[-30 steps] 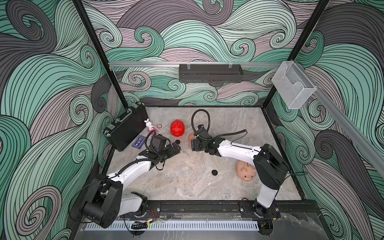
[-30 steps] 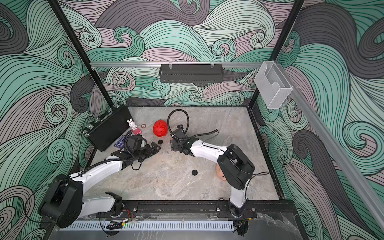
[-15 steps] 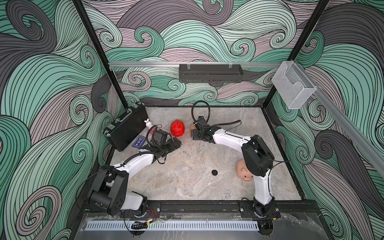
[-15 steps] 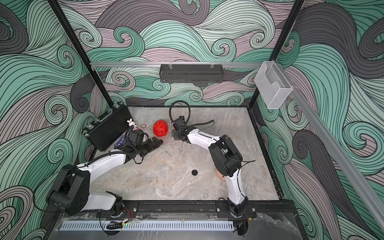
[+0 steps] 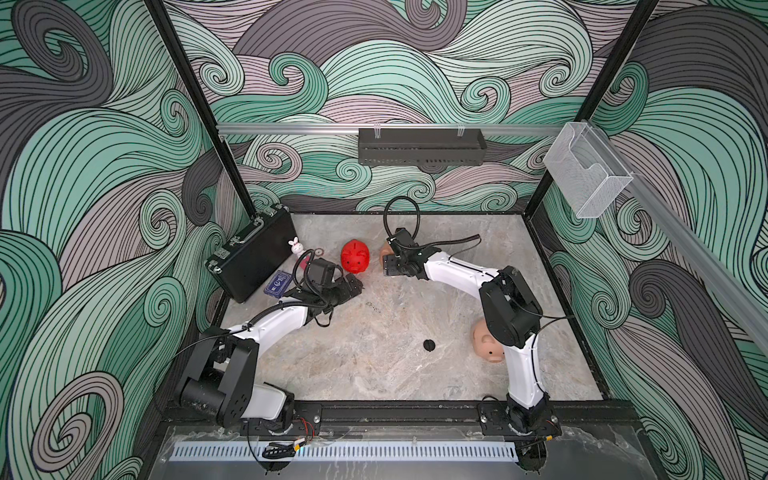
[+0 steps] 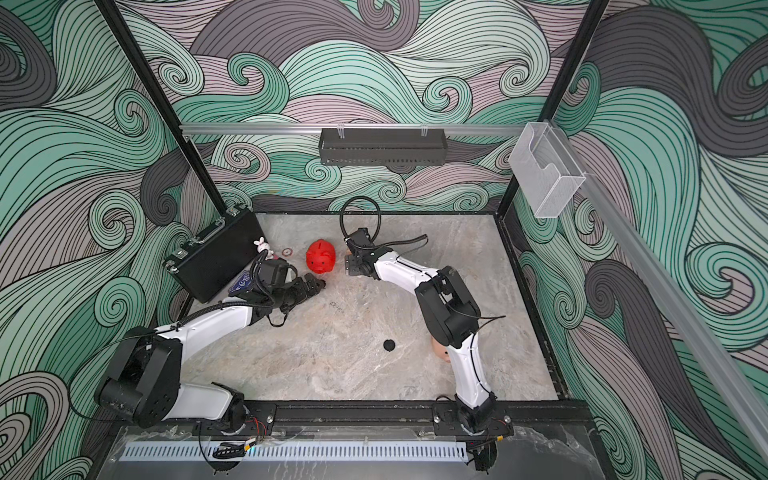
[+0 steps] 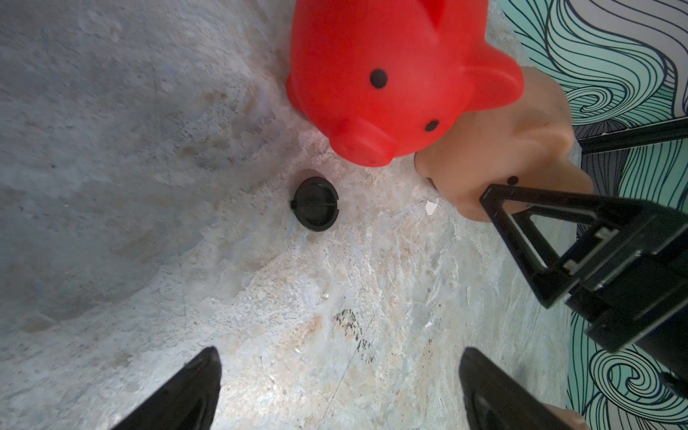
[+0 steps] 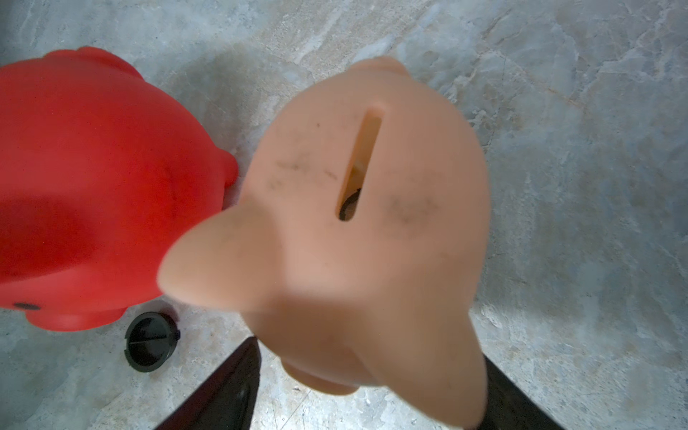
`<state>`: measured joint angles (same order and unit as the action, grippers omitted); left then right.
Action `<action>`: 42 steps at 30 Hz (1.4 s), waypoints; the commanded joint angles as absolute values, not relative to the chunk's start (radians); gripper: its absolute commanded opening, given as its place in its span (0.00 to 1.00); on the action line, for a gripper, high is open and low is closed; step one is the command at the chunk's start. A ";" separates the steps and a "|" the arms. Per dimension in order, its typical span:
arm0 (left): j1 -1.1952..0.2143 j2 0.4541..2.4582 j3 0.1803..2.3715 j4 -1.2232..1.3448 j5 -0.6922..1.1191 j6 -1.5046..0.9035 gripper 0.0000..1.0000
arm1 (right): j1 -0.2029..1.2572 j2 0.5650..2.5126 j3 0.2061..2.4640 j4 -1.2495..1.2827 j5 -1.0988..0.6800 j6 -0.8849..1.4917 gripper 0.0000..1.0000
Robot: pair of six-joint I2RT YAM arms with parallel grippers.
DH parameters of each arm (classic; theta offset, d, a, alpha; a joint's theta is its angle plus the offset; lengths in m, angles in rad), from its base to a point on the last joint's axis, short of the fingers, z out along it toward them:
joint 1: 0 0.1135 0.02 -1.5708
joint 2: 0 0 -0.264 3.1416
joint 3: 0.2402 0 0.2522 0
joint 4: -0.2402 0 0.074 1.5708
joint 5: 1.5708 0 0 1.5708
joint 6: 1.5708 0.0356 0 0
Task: Open piggy banks
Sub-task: Move the piggy bank to the center of the board, then pick up the lid from the center of the board.
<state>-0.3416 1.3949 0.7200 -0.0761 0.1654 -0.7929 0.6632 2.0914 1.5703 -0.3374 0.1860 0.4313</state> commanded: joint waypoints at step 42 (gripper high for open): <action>-0.908 1.371 0.555 0.150 0.072 -0.887 0.93 | 0.784 1.214 0.757 -0.673 -0.001 0.494 0.46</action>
